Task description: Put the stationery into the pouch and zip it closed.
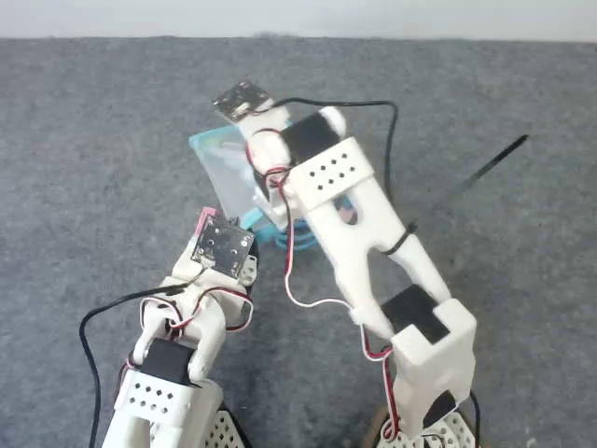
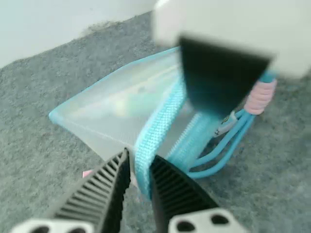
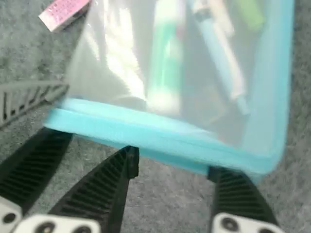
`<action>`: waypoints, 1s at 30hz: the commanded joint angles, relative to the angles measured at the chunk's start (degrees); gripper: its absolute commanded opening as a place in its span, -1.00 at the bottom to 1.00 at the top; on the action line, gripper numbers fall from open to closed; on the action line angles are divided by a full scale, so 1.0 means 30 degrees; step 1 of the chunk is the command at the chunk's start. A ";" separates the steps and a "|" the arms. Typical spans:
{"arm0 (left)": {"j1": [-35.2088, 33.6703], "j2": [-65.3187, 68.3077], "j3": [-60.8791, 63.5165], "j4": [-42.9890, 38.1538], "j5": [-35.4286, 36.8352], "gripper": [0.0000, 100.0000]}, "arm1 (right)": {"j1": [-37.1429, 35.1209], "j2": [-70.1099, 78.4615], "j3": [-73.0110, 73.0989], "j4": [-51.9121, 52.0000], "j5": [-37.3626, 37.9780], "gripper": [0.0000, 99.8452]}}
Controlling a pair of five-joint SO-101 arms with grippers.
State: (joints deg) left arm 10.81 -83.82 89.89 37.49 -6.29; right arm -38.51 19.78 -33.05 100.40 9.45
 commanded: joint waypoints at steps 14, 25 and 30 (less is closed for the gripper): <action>-0.0645 -0.0322 -0.0835 0.0147 0.0264 -0.98 | 0.0044 -0.9363 0.2051 0.0571 0.1524 -0.40; -0.0821 -0.0293 -0.0923 0.0117 0.1231 -0.98 | 0.2037 -2.0117 2.0073 -0.6930 0.2696 -0.41; -0.0791 -0.0293 -0.1040 -0.0147 0.1524 -0.98 | 0.2125 -2.2872 2.7722 -1.2293 0.3018 -0.41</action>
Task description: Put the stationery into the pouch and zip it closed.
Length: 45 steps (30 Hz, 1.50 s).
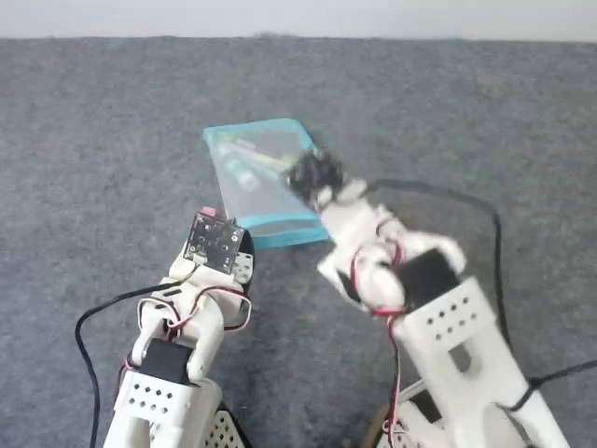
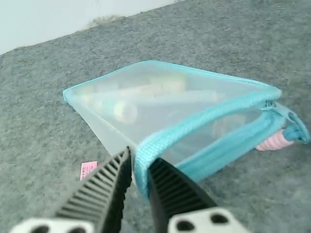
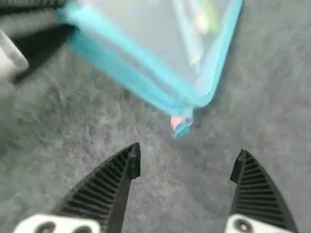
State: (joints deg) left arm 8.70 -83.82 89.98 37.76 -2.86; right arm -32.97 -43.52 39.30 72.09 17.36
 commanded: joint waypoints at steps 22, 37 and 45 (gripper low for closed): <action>0.0029 -0.0293 -0.1099 -0.0176 0.0352 -0.98 | 0.2154 0.6989 0.2637 -1.0007 -0.0527 -0.59; 0.0059 -0.0293 -0.1070 -0.0205 0.0352 -0.98 | 0.0601 0.1773 0.0850 -0.6989 -0.1582 -0.99; 0.0059 -0.0293 -0.1040 -0.0234 0.0352 -0.98 | -0.2183 -0.0982 -0.0088 -0.3971 -0.0322 -0.99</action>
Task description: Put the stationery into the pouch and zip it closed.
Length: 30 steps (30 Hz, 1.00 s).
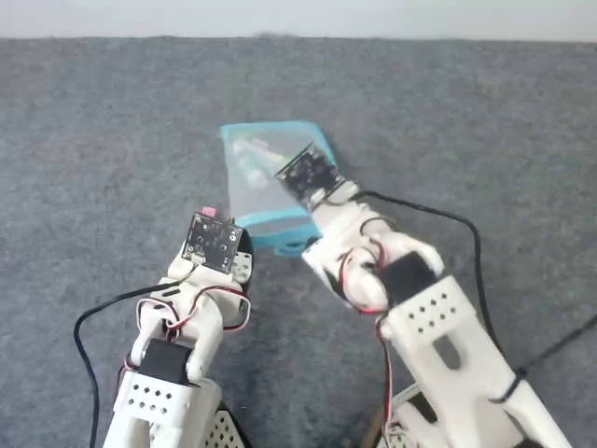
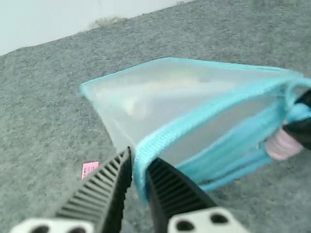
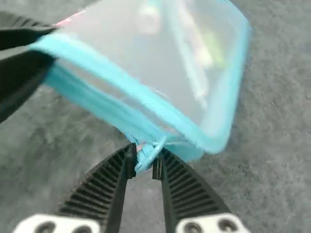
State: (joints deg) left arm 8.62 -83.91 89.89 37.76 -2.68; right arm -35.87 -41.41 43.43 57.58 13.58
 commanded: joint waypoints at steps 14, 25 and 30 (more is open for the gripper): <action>0.0088 -0.0234 -0.1011 -0.0234 0.0293 -0.98 | 0.4264 0.4381 -0.9114 1.0300 0.4484 -0.99; 0.0000 -0.0264 -0.1011 -0.0234 0.0293 -0.98 | 0.3209 1.0711 -1.1780 1.1912 0.4249 -0.92; 0.0029 -0.0264 -0.1070 -0.0234 0.0293 -0.98 | 0.3121 0.9509 -1.0198 1.0418 0.4220 -0.68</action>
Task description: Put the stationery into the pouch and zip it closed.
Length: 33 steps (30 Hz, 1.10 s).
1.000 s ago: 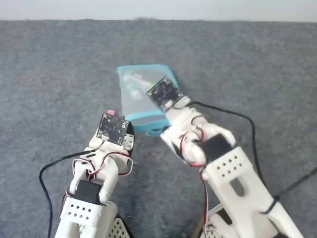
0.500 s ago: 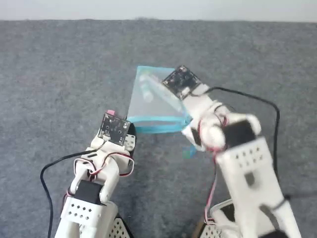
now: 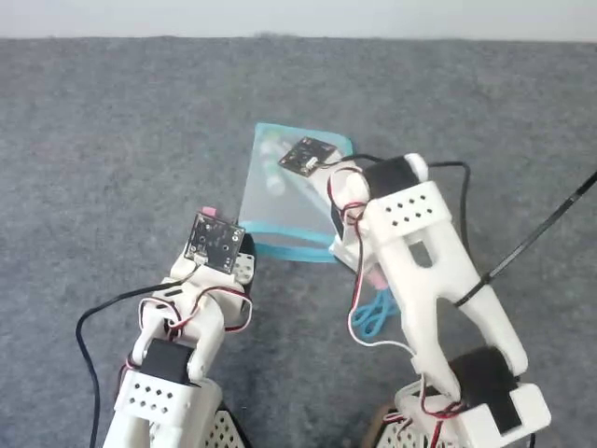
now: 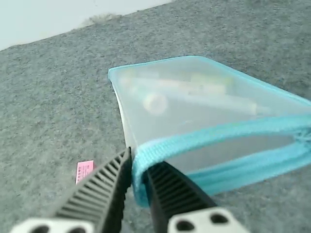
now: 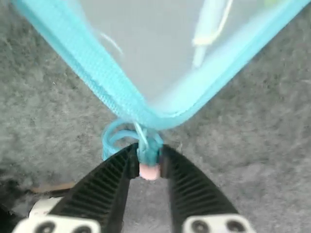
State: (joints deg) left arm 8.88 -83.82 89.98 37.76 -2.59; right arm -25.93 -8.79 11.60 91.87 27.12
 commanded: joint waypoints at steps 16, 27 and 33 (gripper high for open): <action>-0.0029 -0.0264 -0.1040 -0.0234 0.0264 -0.98 | -0.0659 -0.9275 1.4154 -1.2527 -0.1641 -0.73; 0.0000 -0.0176 -0.0952 -0.0498 0.0264 -0.98 | -0.0571 -1.0330 1.1106 -0.8073 -0.1612 -0.99; 0.0000 -0.0176 -0.0923 -0.0498 0.0264 -0.98 | -0.0689 -1.2205 0.6183 -0.3004 -0.1465 -0.99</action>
State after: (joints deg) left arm 8.88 -83.82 89.98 37.76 -2.59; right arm -27.60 -41.85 38.86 76.57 22.81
